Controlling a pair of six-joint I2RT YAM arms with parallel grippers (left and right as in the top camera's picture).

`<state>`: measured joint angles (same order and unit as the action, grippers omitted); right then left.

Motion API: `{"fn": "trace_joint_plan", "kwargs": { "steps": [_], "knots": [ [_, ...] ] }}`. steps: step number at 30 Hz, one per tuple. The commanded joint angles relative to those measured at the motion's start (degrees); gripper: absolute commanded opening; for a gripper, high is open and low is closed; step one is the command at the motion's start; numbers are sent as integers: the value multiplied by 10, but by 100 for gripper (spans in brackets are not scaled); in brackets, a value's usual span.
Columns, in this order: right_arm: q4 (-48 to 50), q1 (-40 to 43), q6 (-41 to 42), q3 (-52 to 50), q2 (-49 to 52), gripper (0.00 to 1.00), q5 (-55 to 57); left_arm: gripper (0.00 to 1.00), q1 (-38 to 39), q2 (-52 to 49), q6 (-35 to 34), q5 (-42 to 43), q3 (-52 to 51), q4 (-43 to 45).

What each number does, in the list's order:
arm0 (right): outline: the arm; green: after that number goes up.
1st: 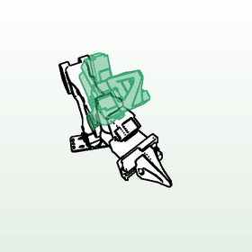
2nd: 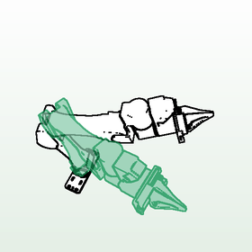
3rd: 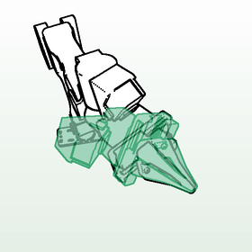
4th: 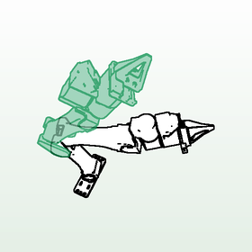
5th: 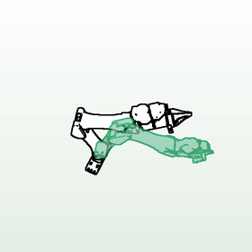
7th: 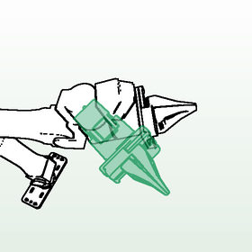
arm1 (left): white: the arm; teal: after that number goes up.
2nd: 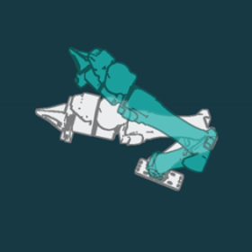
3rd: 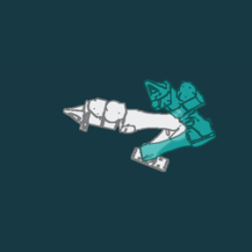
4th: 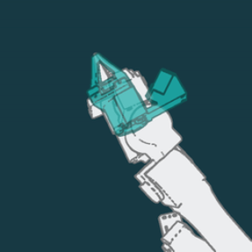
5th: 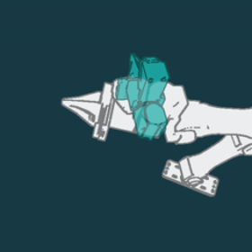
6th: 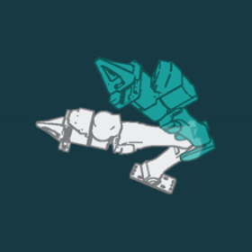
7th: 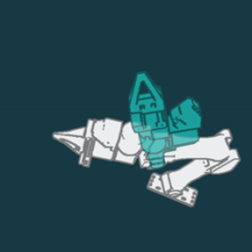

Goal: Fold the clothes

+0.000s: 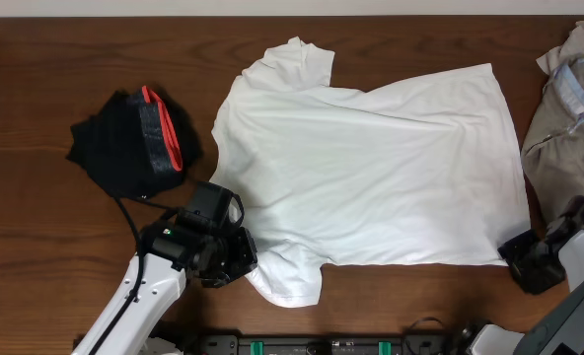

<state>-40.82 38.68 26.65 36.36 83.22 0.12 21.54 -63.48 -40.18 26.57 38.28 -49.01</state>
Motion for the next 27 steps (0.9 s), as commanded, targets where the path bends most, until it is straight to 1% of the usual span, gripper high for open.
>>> {"fn": "trace_joint_plan", "kwargs": {
  "steps": [1, 4, 7, 9, 10, 14, 19, 25, 27],
  "knots": [
    [14, 4, 12, -19, 6, 39, 6, 6, 1, 2, 9, -9, 7, -2],
    [19, 4, 10, -16, 6, 24, 5, 6, 1, 2, 9, -9, 7, -5],
    [12, 4, -23, -4, 6, 11, -10, 6, 1, 3, 9, -7, 7, -7],
    [-2, 4, -39, 5, 5, 3, -26, 6, 1, 3, 10, -7, 8, -7],
    [-12, 4, -40, 10, 2, 2, -33, 6, 1, 4, 9, -7, 8, -7],
    [-41, 4, -43, 20, -23, 1, -51, 6, 0, 6, 9, -7, 10, -23],
    [-76, 4, -44, 22, -87, 1, -51, 6, 0, 18, 9, -7, 28, -50],
    [-130, 4, -45, 22, -180, 1, -51, 6, 0, 45, 9, -7, 86, -115],
    [-143, 4, -44, 24, -206, 1, -51, 6, 0, 54, 9, -7, 108, -123]
  ]
}}
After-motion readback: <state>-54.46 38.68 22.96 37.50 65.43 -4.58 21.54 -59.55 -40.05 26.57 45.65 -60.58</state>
